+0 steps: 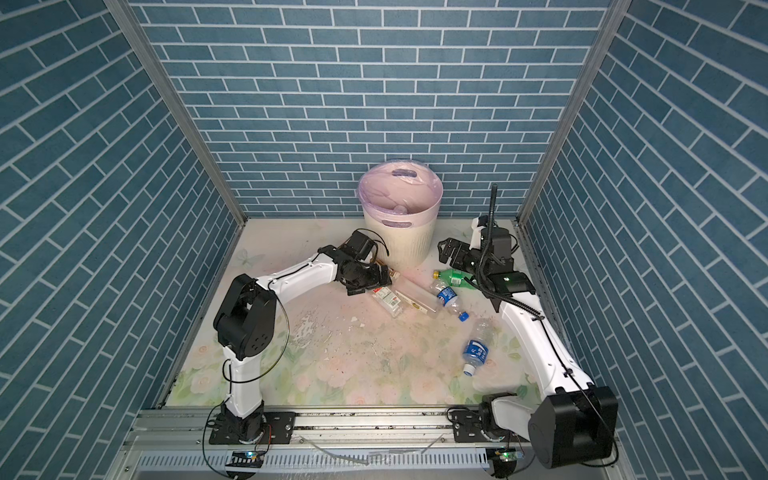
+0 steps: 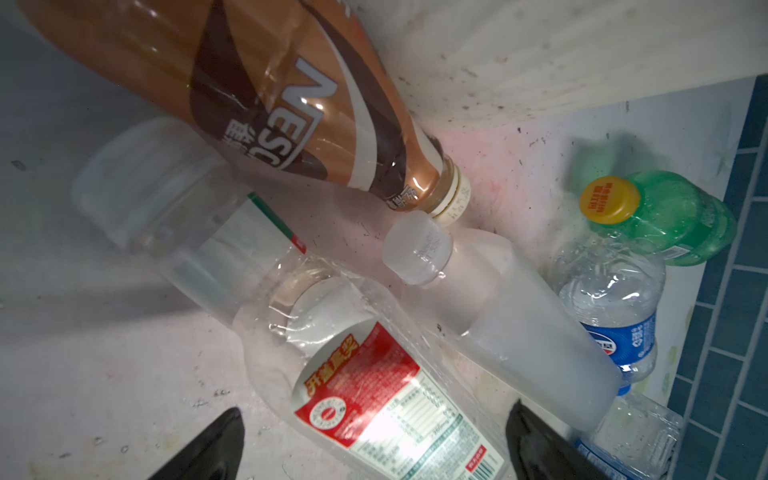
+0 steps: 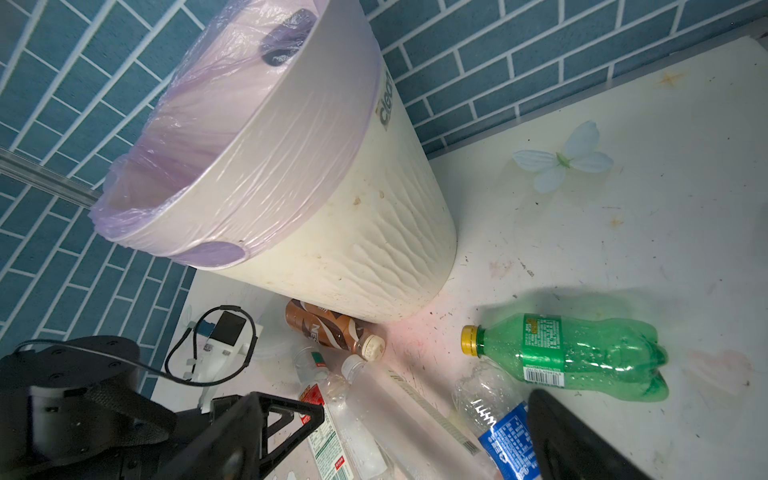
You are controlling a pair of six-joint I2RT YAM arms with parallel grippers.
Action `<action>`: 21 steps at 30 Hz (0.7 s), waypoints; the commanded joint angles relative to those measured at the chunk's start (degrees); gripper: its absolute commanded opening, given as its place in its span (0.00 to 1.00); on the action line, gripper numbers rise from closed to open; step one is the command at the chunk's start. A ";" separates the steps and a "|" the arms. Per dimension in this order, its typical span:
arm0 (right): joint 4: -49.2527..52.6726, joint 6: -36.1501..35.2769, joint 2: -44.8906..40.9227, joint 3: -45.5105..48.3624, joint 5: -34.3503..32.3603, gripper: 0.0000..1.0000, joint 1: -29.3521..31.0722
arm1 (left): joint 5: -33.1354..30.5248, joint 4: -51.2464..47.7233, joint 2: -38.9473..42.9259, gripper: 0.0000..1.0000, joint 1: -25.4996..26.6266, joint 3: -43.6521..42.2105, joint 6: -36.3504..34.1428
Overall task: Throw the plastic bottles in the bin
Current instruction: 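Lower the left gripper onto the clear red-label bottle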
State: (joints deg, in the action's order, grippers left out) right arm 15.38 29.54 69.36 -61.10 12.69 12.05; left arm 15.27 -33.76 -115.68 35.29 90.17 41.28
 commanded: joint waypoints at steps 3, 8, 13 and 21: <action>-0.28 -1.59 -0.70 1.88 -0.81 0.99 -0.01 | -1.25 -4.38 -2.63 0.99 0.31 1.94 -1.61; -0.28 -1.59 -1.07 1.97 -0.91 0.99 -0.10 | -1.93 -5.35 -4.56 0.99 0.37 2.12 -1.99; -0.37 -1.66 -1.07 2.11 -0.94 0.99 -0.19 | -2.59 -5.03 -5.68 0.98 0.40 2.02 -2.14; -0.60 -1.48 -0.90 2.06 -0.66 0.99 -0.28 | -4.07 -2.99 -2.99 0.93 0.05 -3.25 -2.01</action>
State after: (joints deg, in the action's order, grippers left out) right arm 15.38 29.52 69.36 -60.88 12.60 11.94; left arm 14.63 -33.52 -118.89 35.55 90.17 40.03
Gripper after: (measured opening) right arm 0.992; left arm 0.928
